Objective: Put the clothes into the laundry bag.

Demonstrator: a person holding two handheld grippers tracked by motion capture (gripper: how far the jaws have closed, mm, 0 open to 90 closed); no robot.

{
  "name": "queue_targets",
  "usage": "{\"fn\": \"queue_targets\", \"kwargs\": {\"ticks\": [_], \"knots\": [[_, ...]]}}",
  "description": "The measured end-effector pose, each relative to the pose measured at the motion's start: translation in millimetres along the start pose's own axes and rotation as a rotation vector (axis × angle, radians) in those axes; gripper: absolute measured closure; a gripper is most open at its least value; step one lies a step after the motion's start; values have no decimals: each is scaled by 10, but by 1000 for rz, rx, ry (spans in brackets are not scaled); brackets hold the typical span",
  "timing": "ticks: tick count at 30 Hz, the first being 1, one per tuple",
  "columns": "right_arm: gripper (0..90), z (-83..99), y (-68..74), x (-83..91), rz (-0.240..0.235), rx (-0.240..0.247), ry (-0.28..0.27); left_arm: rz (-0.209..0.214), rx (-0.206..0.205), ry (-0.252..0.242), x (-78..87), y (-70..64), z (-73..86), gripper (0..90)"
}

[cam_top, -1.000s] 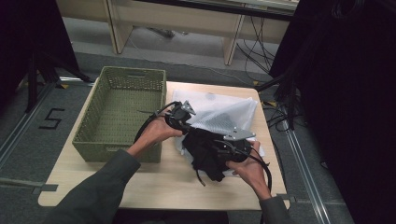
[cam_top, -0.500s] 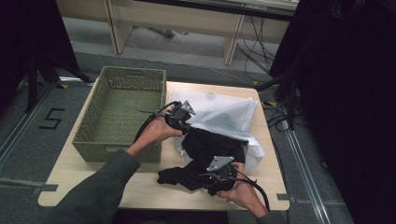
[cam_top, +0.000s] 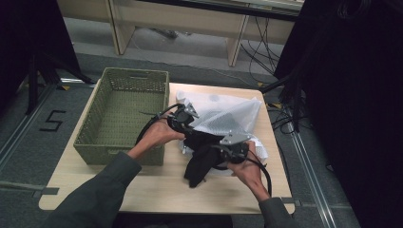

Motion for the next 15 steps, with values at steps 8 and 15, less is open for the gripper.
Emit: {"fn": "queue_targets", "kwargs": {"ticks": [8, 15], "knots": [[870, 243, -277, -545, 77, -96, 157, 3, 6, 6, -19, -12, 9, 871], [675, 176, -332, -307, 47, -172, 81, 4, -3, 21, -41, -11, 10, 860]]}}
Point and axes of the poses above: each handheld gripper's, and its own axes: x roughly backward along the jaws, z roughly out of its underside, y roughly to its left, the point moved 5 cm from there along -x, roughly forward along the jaws
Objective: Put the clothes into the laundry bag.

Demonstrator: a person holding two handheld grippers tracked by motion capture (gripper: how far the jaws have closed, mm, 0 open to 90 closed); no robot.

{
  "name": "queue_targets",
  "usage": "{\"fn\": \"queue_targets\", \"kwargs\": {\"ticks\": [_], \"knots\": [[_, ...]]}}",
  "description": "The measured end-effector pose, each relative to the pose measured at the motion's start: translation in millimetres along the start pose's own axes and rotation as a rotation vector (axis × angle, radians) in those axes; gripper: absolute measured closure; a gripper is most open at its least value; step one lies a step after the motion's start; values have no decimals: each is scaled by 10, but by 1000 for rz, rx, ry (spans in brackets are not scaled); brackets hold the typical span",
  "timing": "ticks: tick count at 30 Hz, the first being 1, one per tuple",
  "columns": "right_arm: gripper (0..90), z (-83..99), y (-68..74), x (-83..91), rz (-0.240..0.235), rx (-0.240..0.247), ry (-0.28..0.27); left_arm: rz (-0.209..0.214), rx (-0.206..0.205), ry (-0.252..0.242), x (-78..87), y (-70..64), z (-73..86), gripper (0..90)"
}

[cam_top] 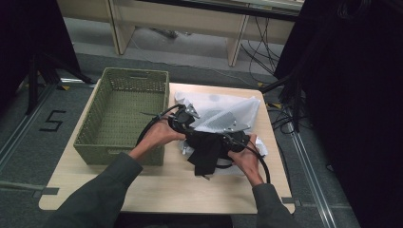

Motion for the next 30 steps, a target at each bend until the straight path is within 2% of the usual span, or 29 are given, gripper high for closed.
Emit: {"fn": "queue_targets", "kwargs": {"ticks": [1, 2, 3, 4, 5, 6, 8, 9, 10, 11, 12, 13, 14, 15, 16, 17, 18, 19, 20, 22, 23, 24, 25, 26, 27, 28, 29, 30], "knots": [[623, -14, -2, 59, -5, 6, -15, 1, 0, -1, -3, 0, -2, 859], [545, -19, 49, 186, -29, 15, -19, 2, 0, 0, -5, 2, -3, 857], [521, -14, 69, 251, -34, 38, -22, 1, 7, -2, -7, 7, -3, 857], [521, -14, 69, 251, -34, 38, -22, 1, 7, -2, -7, 7, -3, 857], [499, -3, 88, 302, -39, 60, -24, -3, 23, -13, -14, 2, -7, 857], [469, 44, 163, 410, -58, 65, 3, -3, 16, -8, -6, 9, -3, 854], [460, 65, 200, 458, -62, 75, 12, -3, 16, -9, -2, 10, -2, 853], [461, 68, 228, 513, -72, 106, 17, -2, 16, -9, 4, 10, -3, 851], [453, 59, 340, 638, -104, 118, -1, -1, 21, -11, 11, 9, -3, 849], [441, 57, 414, 692, -127, 102, -2, -1, 21, -11, 11, 9, -3, 849], [441, 57, 414, 692, -127, 102, -2, -3, 24, -10, 12, 11, -2, 849], [443, 58, 565, 764, -189, 127, 4, -3, 21, -7, 10, 15, 0, 849], [442, 51, 654, 782, -219, 132, -13, -1, 19, -7, 8, 15, 0, 848], [442, 51, 654, 782, -219, 132, -13, -1, 19, -7, 8, 15, 0, 848], [438, 48, 877, 768, -309, 154, -18, 0, 19, -10, 0, 13, -1, 848], [438, 48, 877, 768, -309, 154, -18, 0, 19, -10, 0, 13, -1, 847], [429, 70, 1135, 698, -376, 159, -6, 0, 16, -5, 6, 13, -1, 847], [429, 70, 1135, 698, -376, 159, -6, 0, 16, -5, 6, 13, -1, 847], [426, 98, 1246, 664, -413, 175, 29, 0, 16, -4, 8, 13, -1, 847], [408, 149, 1428, 557, -461, 185, 48, 1, 17, -3, 10, 11, 2, 847], [403, 192, 1511, 505, -492, 197, 69, 3, 38, -20, 0, -5, -5, 848], [400, 228, 1568, 468, -504, 199, 82, 4, 16, -5, 13, 12, 4, 849], [388, 285, 1619, 405, -511, 223, 102, 2, 15, 1, 22, 16, 6, 850], [368, 333, 1659, 357, -512, 243, 129, 0, 41, -18, 13, 4, -1, 850], [355, 379, 1704, 316, -510, 252, 147, 1, 10, -2, 30, 26, 2, 850], [353, 471, 1743, 248, -500, 315, 197, 2, 10, -4, 30, 28, 2, 852], [353, 471, 1743, 248, -500, 315, 197, 2, 10, -4, 30, 28, 2, 852], [615, 447, 1702, 243, -455, 328, 173, 1, 12, -2, 26, 26, 1, 853]]}}
Point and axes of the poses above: each handheld gripper's, and its own axes: x roughly backward along the jaws, z roughly out of its underside, y roughly to its left, the point moved 5 cm from there along -x, roughly forward along the jaws
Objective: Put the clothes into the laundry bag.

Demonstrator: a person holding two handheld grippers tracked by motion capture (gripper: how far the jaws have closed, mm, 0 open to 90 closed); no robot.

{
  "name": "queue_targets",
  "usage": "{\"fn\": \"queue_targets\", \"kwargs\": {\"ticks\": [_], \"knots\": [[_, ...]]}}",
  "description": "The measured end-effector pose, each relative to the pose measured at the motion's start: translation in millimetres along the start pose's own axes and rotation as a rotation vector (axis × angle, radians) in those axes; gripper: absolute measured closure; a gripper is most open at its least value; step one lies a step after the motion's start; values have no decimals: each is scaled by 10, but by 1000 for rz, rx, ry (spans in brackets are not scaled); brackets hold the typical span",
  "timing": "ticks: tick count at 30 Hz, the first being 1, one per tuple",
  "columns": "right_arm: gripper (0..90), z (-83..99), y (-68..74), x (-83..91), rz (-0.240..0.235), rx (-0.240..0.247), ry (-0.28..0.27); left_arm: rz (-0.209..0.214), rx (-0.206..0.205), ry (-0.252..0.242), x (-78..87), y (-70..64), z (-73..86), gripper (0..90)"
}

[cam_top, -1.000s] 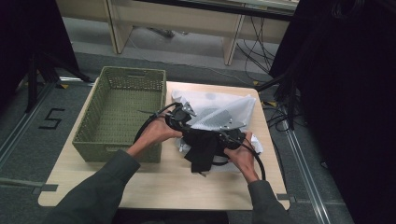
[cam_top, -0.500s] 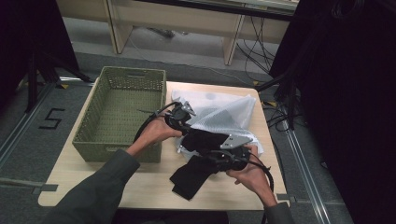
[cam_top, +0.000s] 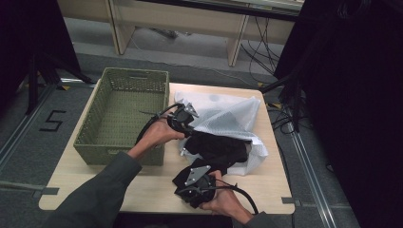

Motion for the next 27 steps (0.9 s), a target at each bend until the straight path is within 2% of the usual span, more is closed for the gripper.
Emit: {"fn": "queue_targets", "kwargs": {"ticks": [1, 2, 3, 4, 5, 6, 7, 8, 9, 10, 11, 12, 13, 14, 15, 16, 17, 18, 19, 20, 21, 23, 24, 25, 26, 27], "knots": [[615, 0, 0, 0, 0, 0, 0, 0, 0, 0, 0, 0, 0, 855], [848, 12, -121, 21, 56, 46, 6, -2, 10, -2, -9, -14, -2, 857], [848, 12, -121, 21, 56, 46, 6, -2, 10, -2, -9, -14, -2, 857], [883, 35, -296, 75, 155, 78, 47, 0, -6, 6, -1, -16, -1, 858], [883, 35, -296, 75, 155, 78, 47, 0, -6, 6, -1, -16, -1, 858], [887, 18, -526, 183, 302, 62, 15, -2, -8, 5, 7, -20, -1, 858], [887, 18, -526, 183, 302, 62, 15, -2, -8, 5, 7, -20, -1, 857], [888, -2, -798, 341, 387, 44, 16, -3, -1, 1, 5, -24, -2, 858], [888, -2, -798, 341, 387, 44, 16, -3, -2, 3, 7, -22, -1, 858], [888, -18, -1015, 465, 449, -48, -20, -1, -4, 3, 10, -16, -1, 858], [888, -18, -1015, 465, 449, -48, -20, -1, -4, 3, 10, -16, -1, 857], [888, -26, -1207, 528, 496, -84, -41, -3, 0, 0, 0, -21, 2, 855], [888, -26, -1207, 528, 496, -84, -41, -3, 0, 0, 0, -21, 2, 851], [887, -21, -1308, 537, 533, -69, -53, -5, 4, -2, -7, -28, 5, 851], [886, -1, -1384, 526, 514, -79, -45, -4, -9, 7, -7, -27, 11, 840], [886, 20, -1424, 498, 481, -113, -48, -19, -6, 5, -15, -36, 17, 829], [886, 37, -1455, 471, 465, -129, -57, -28, -24, 15, -16, -41, 30, 816], [885, 73, -1470, 421, 421, -156, -56, -32, -13, 9, -25, -60, 37, 770], [885, 73, -1470, 421, 421, -156, -56, -30, -17, 4, -22, -67, 44, 770], [885, 83, -1439, 411, 389, -192, -61, -34, -6, -11, -25, -78, 48, 754], [885, 87, -1421, 401, 383, -193, -58, -40, -3, -16, -21, -83, 53, 735], [885, 79, -1388, 384, 368, -192, -55, -88, 2, -52, 17, -108, 48, 641], [885, 64, -1370, 370, 366, -191, -61, -140, -6, -83, 93, -152, 50, 588], [885, 64, -1370, 370, 366, -191, -61, -140, -6, -83, 93, -152, 50, 553], [885, 64, -1363, 369, 357, -199, -59, -165, -19, -95, 154, -186, 58, 553], [885, 74, -1358, 381, 339, -197, -49, -211, -21, -139, 267, -279, 97, 518]]}}
Point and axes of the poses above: each handheld gripper's, and its own axes: x roughly backward along the jaws, z roughly out of its underside, y roughly to its left, the point moved 5 cm from there along -x, roughly forward along the jaws
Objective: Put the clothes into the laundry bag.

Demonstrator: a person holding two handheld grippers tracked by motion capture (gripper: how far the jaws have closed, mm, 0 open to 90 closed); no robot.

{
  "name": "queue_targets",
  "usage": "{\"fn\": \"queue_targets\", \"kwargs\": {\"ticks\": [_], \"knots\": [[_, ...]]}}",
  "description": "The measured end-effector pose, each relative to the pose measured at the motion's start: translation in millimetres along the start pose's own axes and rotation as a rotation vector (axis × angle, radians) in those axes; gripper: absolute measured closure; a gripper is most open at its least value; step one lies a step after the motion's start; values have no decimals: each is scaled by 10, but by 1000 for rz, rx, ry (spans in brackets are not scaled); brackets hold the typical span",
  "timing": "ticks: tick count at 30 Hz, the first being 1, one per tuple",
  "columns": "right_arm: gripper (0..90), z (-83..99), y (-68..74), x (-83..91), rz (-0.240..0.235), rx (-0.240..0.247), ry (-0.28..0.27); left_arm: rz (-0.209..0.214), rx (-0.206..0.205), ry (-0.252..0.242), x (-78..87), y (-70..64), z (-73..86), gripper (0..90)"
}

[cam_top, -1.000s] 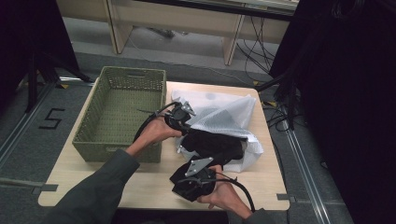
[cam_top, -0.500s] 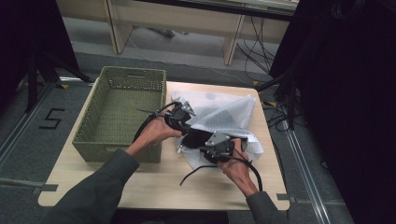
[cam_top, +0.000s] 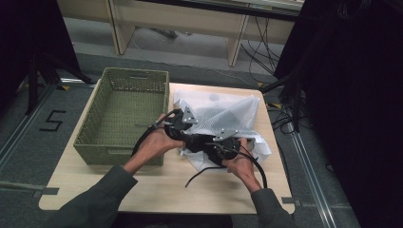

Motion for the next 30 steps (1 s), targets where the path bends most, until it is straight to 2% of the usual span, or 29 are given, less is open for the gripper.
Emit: {"fn": "queue_targets", "kwargs": {"ticks": [2, 4, 5, 6, 7, 8, 9, 10, 11, 12, 14, 16, 17, 18, 19, 23, 24, 25, 26, 27, 28, 29, 30], "knots": [[885, 3, -2, 0, -3, 0, -4, -10, -12, -11, 58, -37, 31, 505], [885, 0, 3, 7, -5, -9, -6, 14, 0, -24, 124, -168, 141, 518], [885, -4, 10, -4, -1, -9, -17, 45, 8, 31, 87, -287, 280, 525], [885, -4, 10, -4, -1, -9, -17, 45, 8, 31, 87, -287, 280, 526], [885, -8, 14, -10, 4, -18, -17, 111, 92, 58, -80, -446, 414, 526], [885, -8, 14, -10, 4, -18, -17, 111, 92, 58, -80, -446, 414, 533], [885, -10, 23, -4, 2, -15, -18, 137, 142, 90, -273, -546, 525, 535], [885, -10, 23, -4, 2, -15, -18, 137, 142, 90, -273, -546, 525, 535], [885, -12, 29, -1, 2, -33, -24, 133, 131, 126, -434, -608, 604, 535], [885, -12, 29, -1, 2, -33, -24, 133, 131, 126, -434, -608, 604, 523], [885, -11, 3, 1, 1, -15, -28, 129, 143, 157, -553, -622, 652, 507], [885, -16, 11, 1, 3, -28, -31, 131, 226, 139, -642, -595, 652, 507], [885, -11, 2, 14, -5, -23, -27, 119, 251, 131, -714, -572, 648, 500], [885, -11, 2, 14, -5, -23, -27, 119, 251, 131, -714, -572, 648, 496], [884, -16, -17, 11, -5, -13, -39, 93, 265, 129, -798, -562, 661, 492], [884, -18, -12, 17, -5, -17, -39, 94, 269, 155, -921, -593, 708, 481], [884, -15, -15, 29, -14, -9, -27, 78, 258, 161, -958, -601, 725, 474], [884, -15, -3, 31, -14, -23, -25, 50, 257, 142, -1022, -625, 761, 453], [884, -15, -3, 31, -14, -23, -25, 50, 257, 142, -1022, -625, 761, 474], [884, -14, -4, 29, -11, -13, -29, 57, 238, 120, -1013, -667, 746, 556], [884, -14, -4, 29, -11, -13, -29, 57, 238, 120, -1013, -667, 746, 638], [885, -15, 10, 26, -11, -19, -33, 72, 190, 119, -986, -713, 751, 701], [885, -15, 10, 26, -11, -19, -33, 72, 190, 119, -986, -713, 751, 794]]}}
Point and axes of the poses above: each handheld gripper's, and its own axes: x roughly backward along the jaws, z roughly out of its underside, y roughly to its left, the point moved 5 cm from there along -x, roughly forward along the jaws
